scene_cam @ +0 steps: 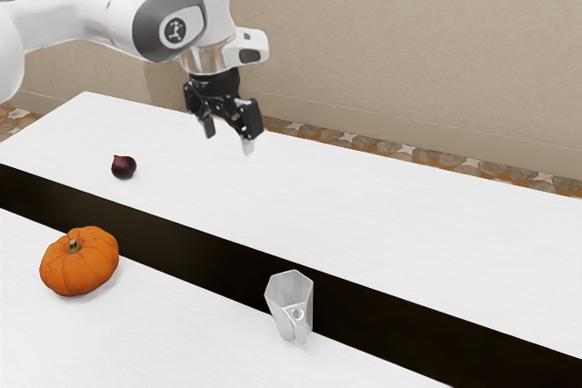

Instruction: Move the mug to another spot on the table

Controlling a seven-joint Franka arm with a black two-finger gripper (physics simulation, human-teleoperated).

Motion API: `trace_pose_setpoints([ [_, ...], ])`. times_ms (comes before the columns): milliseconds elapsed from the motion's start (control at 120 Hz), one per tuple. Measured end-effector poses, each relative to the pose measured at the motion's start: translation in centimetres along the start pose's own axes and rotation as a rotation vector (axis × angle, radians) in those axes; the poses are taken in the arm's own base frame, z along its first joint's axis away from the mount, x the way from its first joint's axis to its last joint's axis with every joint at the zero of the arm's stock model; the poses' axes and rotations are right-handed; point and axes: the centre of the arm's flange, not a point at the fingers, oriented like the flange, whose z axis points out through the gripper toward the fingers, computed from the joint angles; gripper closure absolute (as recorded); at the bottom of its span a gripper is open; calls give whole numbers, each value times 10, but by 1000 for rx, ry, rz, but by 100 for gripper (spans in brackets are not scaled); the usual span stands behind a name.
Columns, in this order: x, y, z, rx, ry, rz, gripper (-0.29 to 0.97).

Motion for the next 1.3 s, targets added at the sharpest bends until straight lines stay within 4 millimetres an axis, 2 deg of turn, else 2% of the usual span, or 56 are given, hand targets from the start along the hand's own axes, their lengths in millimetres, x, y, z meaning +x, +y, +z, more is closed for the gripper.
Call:
trace_pose_setpoints([
  [133, 1, 6, 5, -1, -4, 9, 0],
  [192, 11, 22, 25, 0, -18, 25, 0],
  [292, 26, 67, 64, -6, -52, 61, 0],
  [392, 33, 94, 102, -21, -95, 22, 0],
  [533, 37, 111, 145, -55, -137, -89, 0],
  [667, 31, 120, 182, -68, -180, -176, 0],
  [783, 20, 139, 193, -78, -191, -213, 0],
  [858, 12, 146, 197, -82, -202, -239, 0],
  [1033, 7, 157, 201, -84, -205, -286, 0],
  [1183, -4, 185, 204, -76, -217, -282, 0],
  [1300, -11, 189, 215, -68, -238, -304, 0],
])
